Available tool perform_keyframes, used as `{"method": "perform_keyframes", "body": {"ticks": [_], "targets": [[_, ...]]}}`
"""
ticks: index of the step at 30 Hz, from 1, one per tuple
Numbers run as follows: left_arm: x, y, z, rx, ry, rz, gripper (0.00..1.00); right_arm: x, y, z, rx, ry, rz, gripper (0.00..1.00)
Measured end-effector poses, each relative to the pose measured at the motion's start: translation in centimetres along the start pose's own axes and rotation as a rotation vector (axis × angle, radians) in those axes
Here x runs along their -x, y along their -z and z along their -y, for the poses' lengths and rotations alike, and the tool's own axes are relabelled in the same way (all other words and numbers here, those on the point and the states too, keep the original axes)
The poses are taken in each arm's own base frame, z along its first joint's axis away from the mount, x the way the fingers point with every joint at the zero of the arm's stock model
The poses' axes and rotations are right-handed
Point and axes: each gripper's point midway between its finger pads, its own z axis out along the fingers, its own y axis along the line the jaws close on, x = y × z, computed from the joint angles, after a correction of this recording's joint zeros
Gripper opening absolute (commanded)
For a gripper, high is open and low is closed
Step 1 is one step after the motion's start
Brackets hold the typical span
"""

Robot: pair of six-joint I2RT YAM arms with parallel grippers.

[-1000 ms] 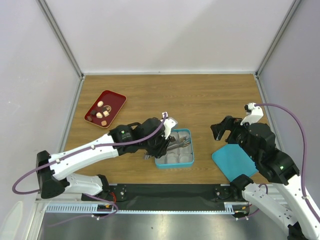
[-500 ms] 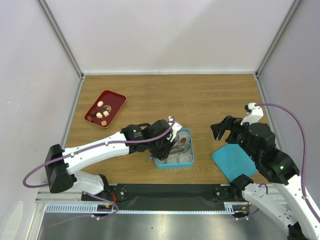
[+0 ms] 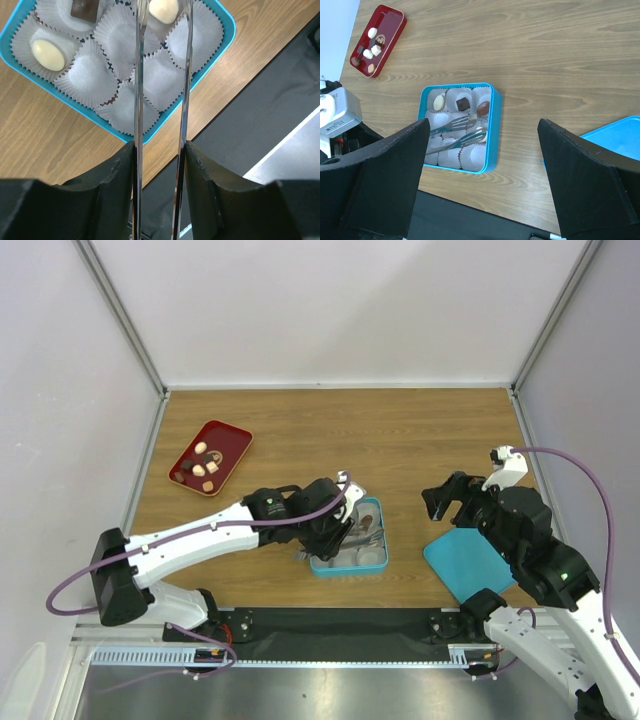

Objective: Pack the chocolate

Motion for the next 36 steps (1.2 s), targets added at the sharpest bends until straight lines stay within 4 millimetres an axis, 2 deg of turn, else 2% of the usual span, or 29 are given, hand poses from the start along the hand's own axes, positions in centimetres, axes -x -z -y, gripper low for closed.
{"method": "perform_keyframes", "body": {"ticks": [7, 10, 13, 16, 19, 21, 23, 27, 32, 36], "targets": [[1.9, 1.3, 0.2, 0.008, 0.002, 0.044, 0.48, 0.0, 0.0, 0.0, 0.001, 0.0, 0.002, 0.95], [3.7, 2.8, 0.1, 0.028, 0.005, 0.092, 0.49, 0.0, 0.1, 0.0, 0.001, -0.001, 0.002, 0.95], [6.3, 4.7, -0.8, 0.056, 0.027, 0.158, 0.49, 0.1, 0.1, 0.0, 0.003, -0.001, 0.004, 0.95], [8.5, 6.2, -3.7, 0.114, 0.083, 0.216, 0.49, 0.2, 0.2, -0.1, 0.008, -0.002, 0.006, 0.95], [9.3, 7.1, -9.1, 0.224, 0.197, 0.241, 0.49, 0.1, 0.3, -0.3, 0.018, -0.003, 0.002, 0.95], [8.8, 7.6, -13.0, 0.302, 0.282, 0.241, 0.49, 0.1, 0.4, -0.4, 0.027, -0.006, 0.0, 0.95], [7.4, 8.3, -16.7, 0.376, 0.37, 0.24, 0.49, 0.1, 0.5, -0.6, 0.035, -0.009, 0.002, 0.95], [3.3, 10.7, -22.5, 0.512, 0.541, 0.252, 0.49, 0.1, 0.8, -0.7, 0.048, -0.014, 0.008, 0.95], [-1.9, 13.4, -26.8, 0.632, 0.725, 0.304, 0.49, -0.2, 0.6, -0.8, 0.057, -0.014, -0.002, 0.96], [-5.4, 13.4, -28.5, 0.682, 0.824, 0.286, 0.49, -0.3, 0.6, -1.0, 0.066, -0.016, -0.006, 0.96]]}}
